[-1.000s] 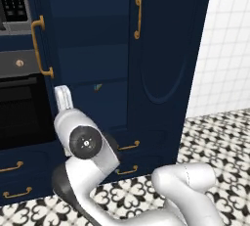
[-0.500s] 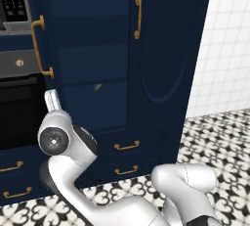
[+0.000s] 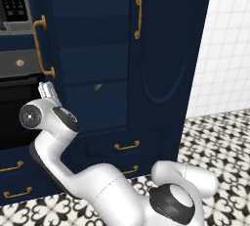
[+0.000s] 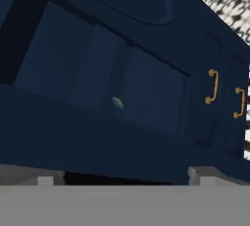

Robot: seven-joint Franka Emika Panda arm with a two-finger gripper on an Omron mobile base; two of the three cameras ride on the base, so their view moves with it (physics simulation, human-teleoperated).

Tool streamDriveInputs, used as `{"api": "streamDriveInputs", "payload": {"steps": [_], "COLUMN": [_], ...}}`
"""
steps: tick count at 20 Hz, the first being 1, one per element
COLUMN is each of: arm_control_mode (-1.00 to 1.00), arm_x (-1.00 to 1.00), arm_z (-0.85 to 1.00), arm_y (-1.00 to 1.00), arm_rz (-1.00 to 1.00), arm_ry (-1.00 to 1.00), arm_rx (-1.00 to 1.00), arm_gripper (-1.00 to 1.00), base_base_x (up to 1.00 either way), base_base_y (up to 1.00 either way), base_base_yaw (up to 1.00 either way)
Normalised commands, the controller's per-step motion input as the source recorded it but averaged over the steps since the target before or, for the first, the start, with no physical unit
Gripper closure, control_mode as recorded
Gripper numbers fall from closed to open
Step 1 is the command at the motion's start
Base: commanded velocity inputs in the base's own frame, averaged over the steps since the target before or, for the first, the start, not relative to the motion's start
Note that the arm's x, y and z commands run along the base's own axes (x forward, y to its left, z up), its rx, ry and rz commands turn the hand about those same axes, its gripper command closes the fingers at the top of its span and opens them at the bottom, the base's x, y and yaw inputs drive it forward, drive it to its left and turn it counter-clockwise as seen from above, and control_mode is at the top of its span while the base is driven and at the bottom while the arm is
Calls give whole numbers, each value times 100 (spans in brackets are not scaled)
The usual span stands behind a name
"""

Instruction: Pick the cereal and place it on the digital scale for weighing, and close the cabinet.

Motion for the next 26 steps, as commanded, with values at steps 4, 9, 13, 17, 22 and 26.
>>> {"api": "streamDriveInputs", "payload": {"steps": [4, 9, 13, 17, 22, 26], "arm_control_mode": [-100, -100, -100, -100, -100, -100], "arm_x": [14, 22, 47, 53, 59, 61], "arm_z": [-2, 0, -6, -7, -13, 0], "arm_y": [-16, -70, -96, -72, -76, -73], "arm_rz": [-31, -26, -15, -7, -1, 0], "arm_ry": [1, 0, -3, -16, -24, -10], "arm_rx": [-5, 0, 0, 0, 0, 0], "arm_gripper": [-100, -100, -100, -100, -100, -100], "base_base_x": [0, 0, 0, 0, 0, 0], "base_base_y": [0, 0, 0, 0, 0, 0], "base_base_yaw": [0, 0, 0, 0, 0, 0]}}
